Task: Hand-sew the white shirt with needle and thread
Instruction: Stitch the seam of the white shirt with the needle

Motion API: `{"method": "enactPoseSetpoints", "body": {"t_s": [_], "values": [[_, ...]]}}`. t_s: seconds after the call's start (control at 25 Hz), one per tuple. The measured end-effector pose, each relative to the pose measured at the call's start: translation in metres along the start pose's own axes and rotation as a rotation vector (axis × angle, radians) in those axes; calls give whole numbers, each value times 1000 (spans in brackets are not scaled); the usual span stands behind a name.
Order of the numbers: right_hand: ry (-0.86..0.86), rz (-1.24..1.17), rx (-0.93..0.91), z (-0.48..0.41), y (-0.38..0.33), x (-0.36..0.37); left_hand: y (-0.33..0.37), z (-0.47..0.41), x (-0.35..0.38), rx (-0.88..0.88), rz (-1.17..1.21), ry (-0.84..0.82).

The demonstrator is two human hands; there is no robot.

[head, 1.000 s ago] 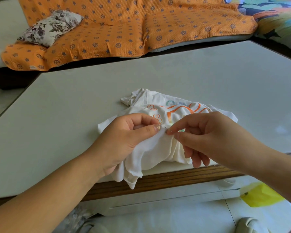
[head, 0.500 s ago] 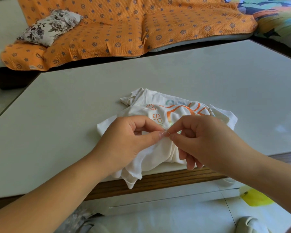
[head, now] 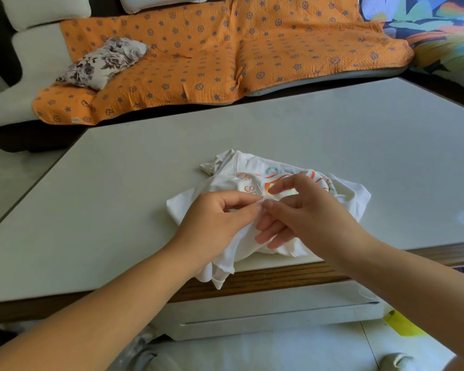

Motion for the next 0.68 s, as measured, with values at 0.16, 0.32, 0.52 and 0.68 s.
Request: {"method": "enactPoseSetpoints", "body": {"t_s": [0.16,0.32,0.52,0.68], "values": [[-26,-37,10,3,-2,4,23,14,3,130,-185,55],[-23,-100,28,8,-11,2,41,25,-3,159,-259,127],[39,26,-71,12,-30,-12,50,33,-9,183,-288,162],[139,43,-27,1,-32,-16,30,29,-14,150,-220,130]]}}
Point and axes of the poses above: each hand's wrist, its own z-axis away from the middle knuckle, its own x-axis out of the palm, y = z × x, the point moved 9 cm from there along -z, towards the middle knuckle, and after that the axes turned 15 degrees about y, right-handed, at the moved point
